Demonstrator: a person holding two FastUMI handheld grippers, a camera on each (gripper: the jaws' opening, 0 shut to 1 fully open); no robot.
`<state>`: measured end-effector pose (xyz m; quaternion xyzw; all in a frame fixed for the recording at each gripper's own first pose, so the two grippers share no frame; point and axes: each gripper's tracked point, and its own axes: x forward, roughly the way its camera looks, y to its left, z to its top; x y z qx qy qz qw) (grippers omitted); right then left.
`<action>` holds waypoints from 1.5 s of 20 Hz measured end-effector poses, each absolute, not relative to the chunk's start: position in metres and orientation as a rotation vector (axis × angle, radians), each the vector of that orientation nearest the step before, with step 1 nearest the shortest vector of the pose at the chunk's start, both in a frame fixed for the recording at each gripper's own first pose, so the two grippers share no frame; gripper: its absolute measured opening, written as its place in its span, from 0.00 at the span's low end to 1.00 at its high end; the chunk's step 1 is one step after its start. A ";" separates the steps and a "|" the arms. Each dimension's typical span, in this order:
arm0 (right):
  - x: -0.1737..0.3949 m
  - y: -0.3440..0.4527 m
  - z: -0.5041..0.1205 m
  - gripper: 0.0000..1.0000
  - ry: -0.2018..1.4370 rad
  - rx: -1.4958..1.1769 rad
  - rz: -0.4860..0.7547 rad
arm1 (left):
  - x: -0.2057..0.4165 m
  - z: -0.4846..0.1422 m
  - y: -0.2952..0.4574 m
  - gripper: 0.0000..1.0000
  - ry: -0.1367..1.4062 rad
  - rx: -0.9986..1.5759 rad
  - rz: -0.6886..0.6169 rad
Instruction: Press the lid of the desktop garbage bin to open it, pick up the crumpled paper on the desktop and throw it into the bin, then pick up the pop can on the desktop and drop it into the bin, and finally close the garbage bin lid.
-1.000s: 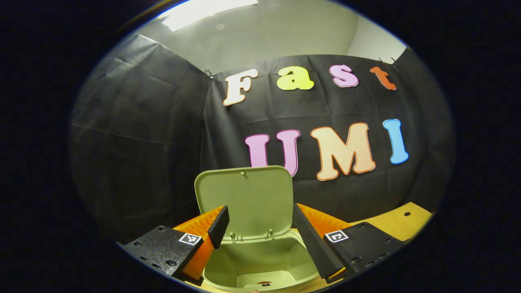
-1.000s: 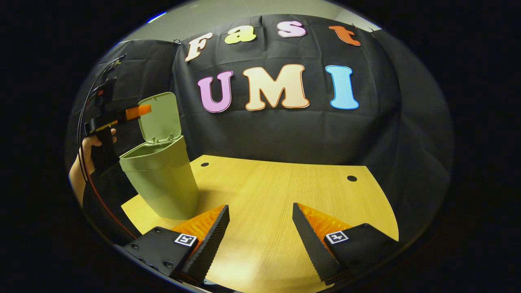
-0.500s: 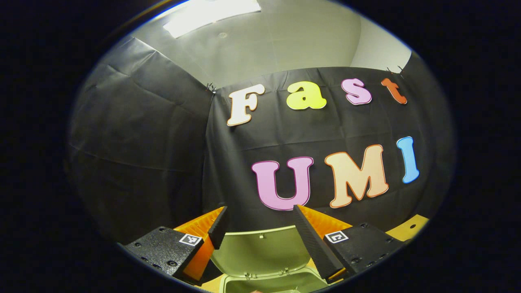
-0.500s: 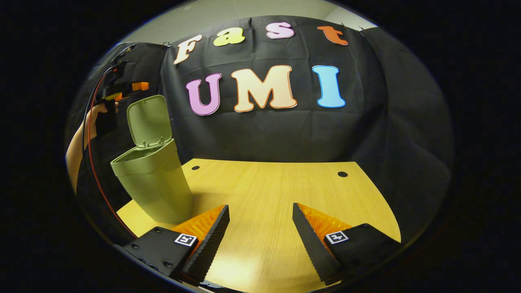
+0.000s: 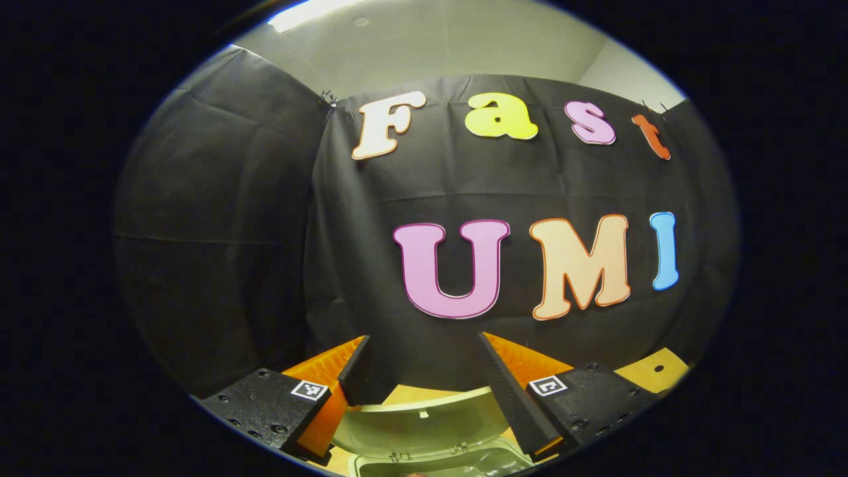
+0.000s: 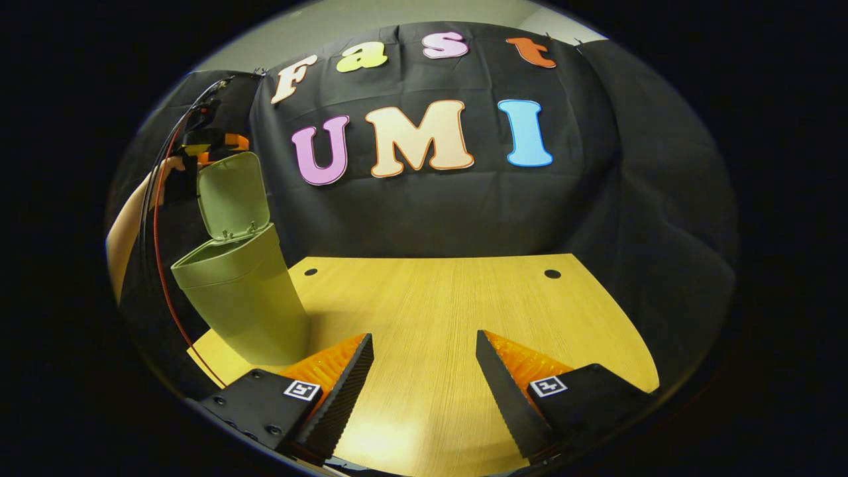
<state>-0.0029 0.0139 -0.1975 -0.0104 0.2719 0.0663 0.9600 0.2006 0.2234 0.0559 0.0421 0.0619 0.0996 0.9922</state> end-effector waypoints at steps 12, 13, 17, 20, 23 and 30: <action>0.021 0.006 -0.201 0.98 0.566 -0.009 0.220 | 0.149 0.041 0.191 0.94 0.160 0.020 0.210; 0.024 0.007 -0.201 0.97 0.564 -0.013 0.228 | 0.141 0.037 0.189 0.95 0.164 0.018 0.212; 0.028 0.010 -0.203 0.98 0.570 -0.010 0.260 | 0.114 0.022 0.175 0.94 0.180 0.021 0.203; 0.027 0.012 -0.205 0.98 0.572 -0.024 0.282 | 0.097 0.007 0.169 0.94 0.205 -0.005 0.206; 0.024 0.014 -0.206 0.98 0.581 -0.042 0.301 | 0.079 -0.023 0.162 0.93 0.249 -0.069 0.210; 0.018 0.020 -0.210 0.97 0.596 -0.065 0.317 | 0.048 -0.082 0.156 0.93 0.370 -0.109 0.218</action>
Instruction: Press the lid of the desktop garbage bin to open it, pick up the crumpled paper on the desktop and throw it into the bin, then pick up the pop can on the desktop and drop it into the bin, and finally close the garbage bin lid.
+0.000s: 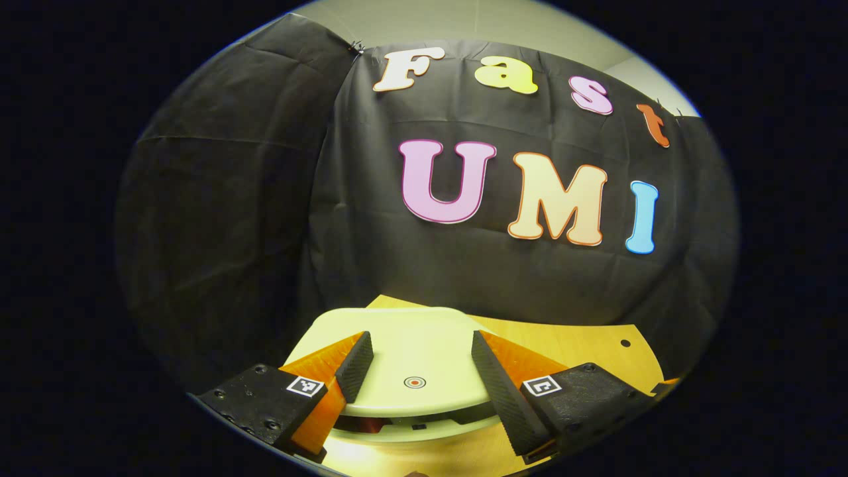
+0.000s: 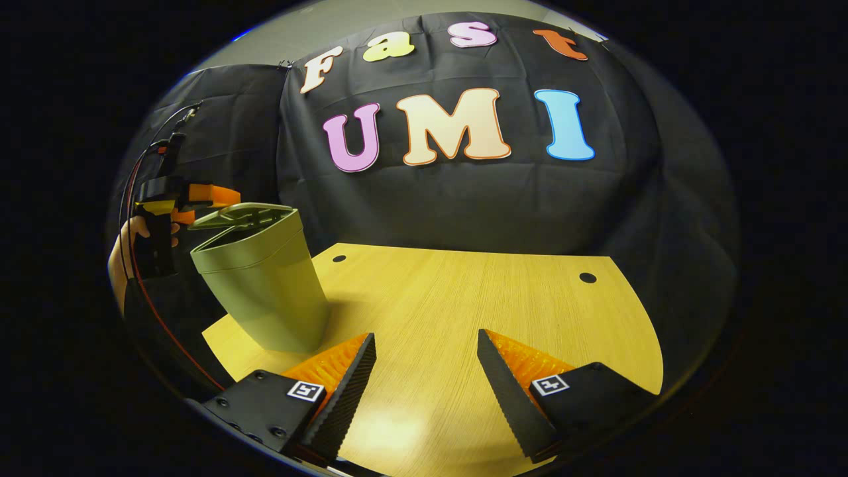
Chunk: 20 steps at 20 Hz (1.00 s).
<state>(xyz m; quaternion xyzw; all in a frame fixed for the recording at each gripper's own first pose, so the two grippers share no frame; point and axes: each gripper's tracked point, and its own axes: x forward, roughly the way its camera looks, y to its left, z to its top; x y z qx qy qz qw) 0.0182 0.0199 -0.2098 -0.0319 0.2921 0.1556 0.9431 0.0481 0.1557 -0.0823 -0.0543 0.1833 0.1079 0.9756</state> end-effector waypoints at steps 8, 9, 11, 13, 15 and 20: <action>0.011 0.032 -0.217 0.98 0.612 -0.070 0.346 | 0.031 -0.115 0.150 0.94 0.440 -0.046 0.217; 0.010 0.034 -0.218 0.98 0.616 -0.065 0.348 | 0.030 -0.118 0.150 0.94 0.460 -0.023 0.218; 0.009 0.036 -0.220 0.98 0.620 -0.060 0.351 | 0.025 -0.125 0.144 0.95 0.426 -0.030 0.193; 0.009 0.038 -0.212 0.97 0.599 -0.046 0.351 | 0.030 -0.107 0.136 0.96 0.285 -0.044 0.143; 0.010 0.039 -0.213 0.97 0.601 -0.036 0.355 | 0.035 -0.121 0.137 0.96 0.352 -0.049 0.146; 0.016 0.036 -0.205 0.98 0.591 -0.018 0.335 | 0.034 -0.113 0.138 0.95 0.323 0.007 0.136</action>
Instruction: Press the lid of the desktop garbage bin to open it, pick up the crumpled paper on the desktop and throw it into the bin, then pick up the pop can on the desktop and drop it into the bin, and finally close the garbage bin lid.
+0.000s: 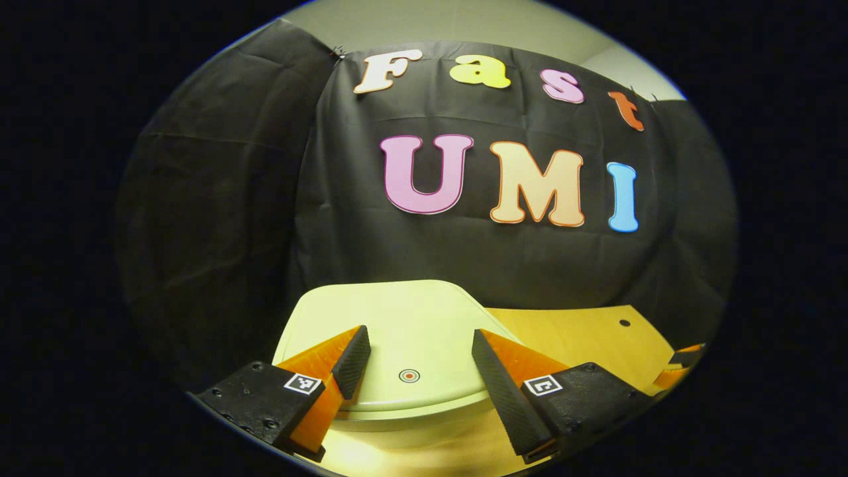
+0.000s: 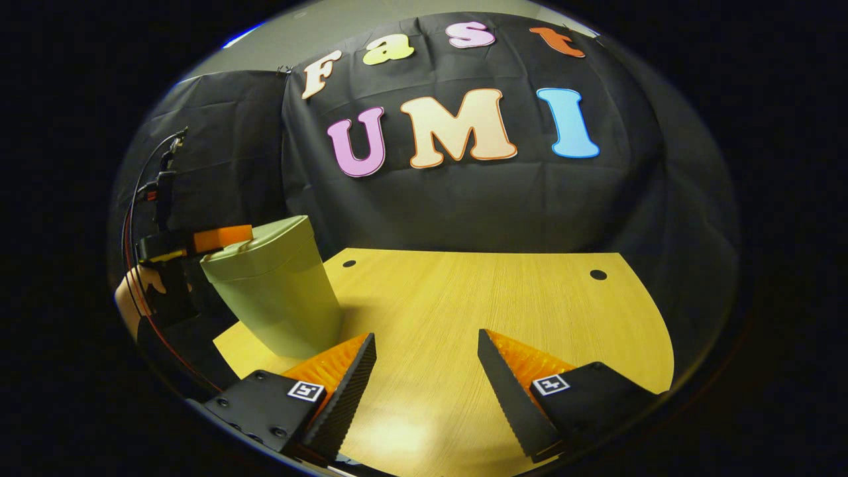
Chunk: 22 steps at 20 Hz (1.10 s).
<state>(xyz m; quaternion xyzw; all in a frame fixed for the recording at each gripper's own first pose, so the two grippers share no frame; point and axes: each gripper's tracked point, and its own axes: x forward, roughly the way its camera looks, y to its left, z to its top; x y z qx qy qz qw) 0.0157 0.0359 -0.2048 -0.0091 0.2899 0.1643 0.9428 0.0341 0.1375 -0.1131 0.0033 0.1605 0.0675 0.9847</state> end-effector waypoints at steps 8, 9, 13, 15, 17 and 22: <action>0.022 0.036 -0.199 0.98 0.574 -0.027 0.336 | 0.042 -0.101 0.110 0.94 0.274 0.138 0.038; 0.022 0.036 -0.199 0.98 0.571 -0.026 0.339 | 0.041 -0.102 0.109 0.94 0.294 0.133 0.040; 0.028 0.035 -0.184 0.98 0.532 -0.011 0.332 | 0.043 -0.075 0.090 0.94 0.194 0.081 0.005; 0.032 0.031 -0.169 0.98 0.481 -0.011 0.317 | 0.045 -0.057 0.072 0.94 0.123 0.060 -0.029; 0.037 0.022 -0.142 0.98 0.395 -0.010 0.286 | 0.046 -0.044 0.055 0.94 0.062 0.017 -0.057; 0.054 -0.013 -0.056 0.97 0.123 -0.016 0.149 | 0.046 -0.020 -0.004 0.94 -0.049 -0.063 -0.149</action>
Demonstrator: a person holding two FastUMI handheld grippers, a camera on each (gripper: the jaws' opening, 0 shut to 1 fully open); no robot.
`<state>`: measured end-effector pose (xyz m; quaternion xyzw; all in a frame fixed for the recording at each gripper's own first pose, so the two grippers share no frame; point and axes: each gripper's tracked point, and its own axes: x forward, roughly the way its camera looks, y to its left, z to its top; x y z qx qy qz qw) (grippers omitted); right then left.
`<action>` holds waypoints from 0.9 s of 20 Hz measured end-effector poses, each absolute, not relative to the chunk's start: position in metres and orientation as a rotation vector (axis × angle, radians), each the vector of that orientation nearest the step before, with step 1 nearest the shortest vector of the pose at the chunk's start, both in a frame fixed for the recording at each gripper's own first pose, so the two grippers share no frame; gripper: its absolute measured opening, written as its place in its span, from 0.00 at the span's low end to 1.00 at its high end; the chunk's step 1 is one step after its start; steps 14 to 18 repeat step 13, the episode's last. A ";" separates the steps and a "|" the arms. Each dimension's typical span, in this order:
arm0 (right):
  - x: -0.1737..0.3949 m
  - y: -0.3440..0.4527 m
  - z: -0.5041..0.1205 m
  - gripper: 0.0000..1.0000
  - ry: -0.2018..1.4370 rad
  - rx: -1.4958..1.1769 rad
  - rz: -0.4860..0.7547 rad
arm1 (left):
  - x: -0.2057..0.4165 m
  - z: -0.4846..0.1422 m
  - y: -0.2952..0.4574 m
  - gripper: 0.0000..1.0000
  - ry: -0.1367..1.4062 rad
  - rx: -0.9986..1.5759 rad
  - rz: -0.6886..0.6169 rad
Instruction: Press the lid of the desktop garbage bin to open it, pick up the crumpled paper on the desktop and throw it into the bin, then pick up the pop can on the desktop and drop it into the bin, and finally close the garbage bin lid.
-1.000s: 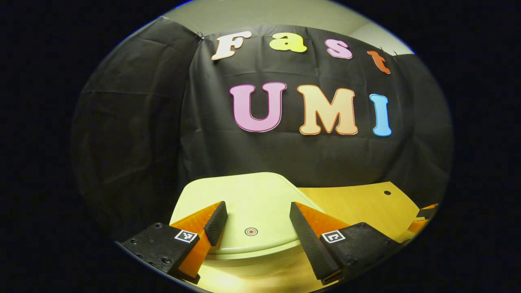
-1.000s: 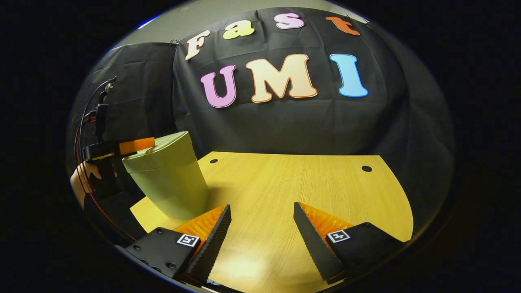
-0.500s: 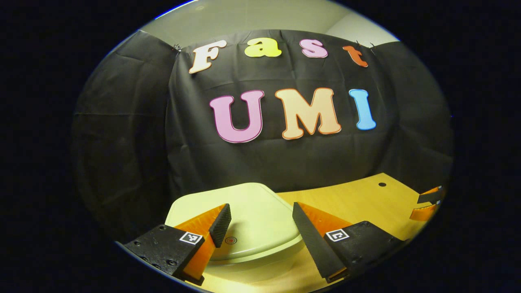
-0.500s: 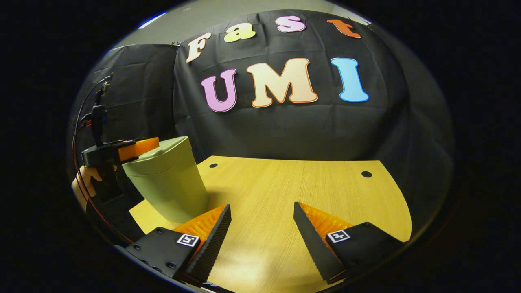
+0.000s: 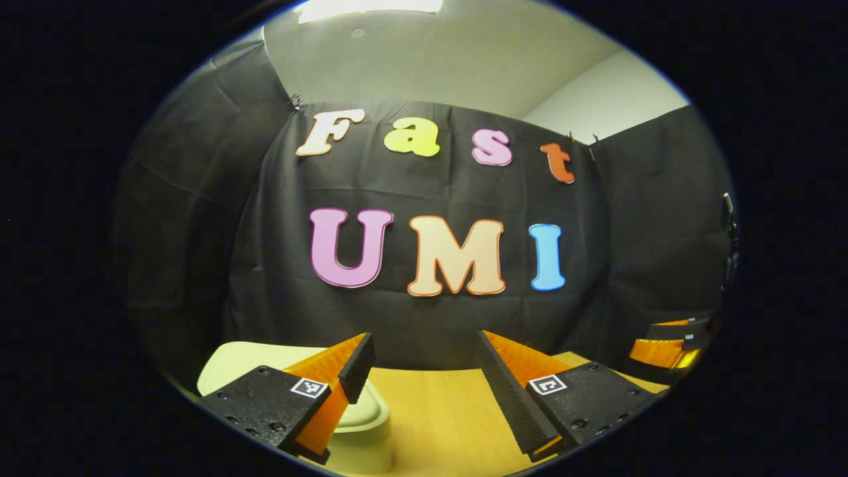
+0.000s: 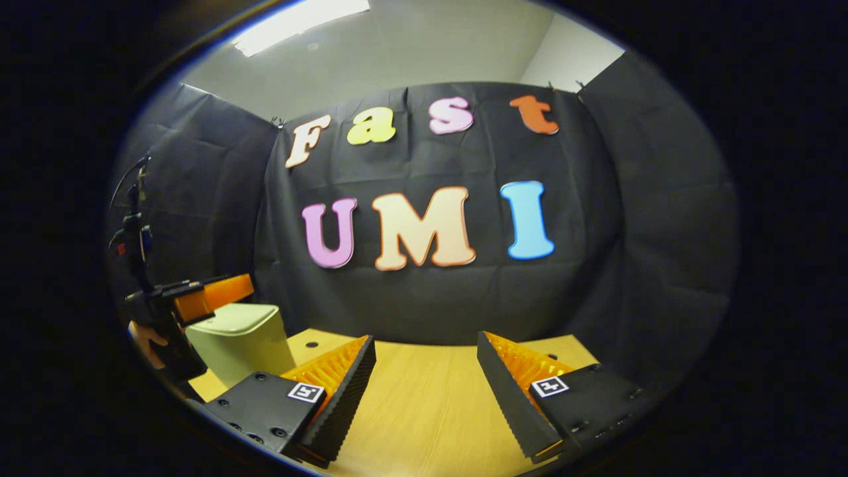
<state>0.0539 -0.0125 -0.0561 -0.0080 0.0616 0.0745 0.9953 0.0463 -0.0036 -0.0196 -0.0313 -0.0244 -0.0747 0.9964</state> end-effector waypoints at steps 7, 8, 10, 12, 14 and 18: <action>0.045 -0.036 -0.033 0.97 0.060 -0.013 0.075 | 0.045 -0.014 -0.064 0.99 -0.046 -0.069 -0.292; 0.044 -0.038 -0.033 0.97 0.060 -0.016 0.071 | 0.044 -0.014 -0.068 0.96 -0.044 -0.077 -0.304; 0.042 -0.037 -0.029 0.97 0.054 -0.018 0.070 | 0.040 -0.012 -0.070 0.99 -0.045 -0.079 -0.316; 0.040 -0.037 -0.025 0.97 0.043 -0.011 0.070 | 0.039 -0.009 -0.066 0.95 -0.045 -0.084 -0.312; 0.040 -0.037 -0.021 0.97 0.036 -0.008 0.066 | 0.038 -0.009 -0.067 0.95 -0.046 -0.085 -0.311; 0.040 -0.037 -0.021 0.97 0.036 -0.008 0.066 | 0.038 -0.009 -0.067 0.95 -0.046 -0.085 -0.311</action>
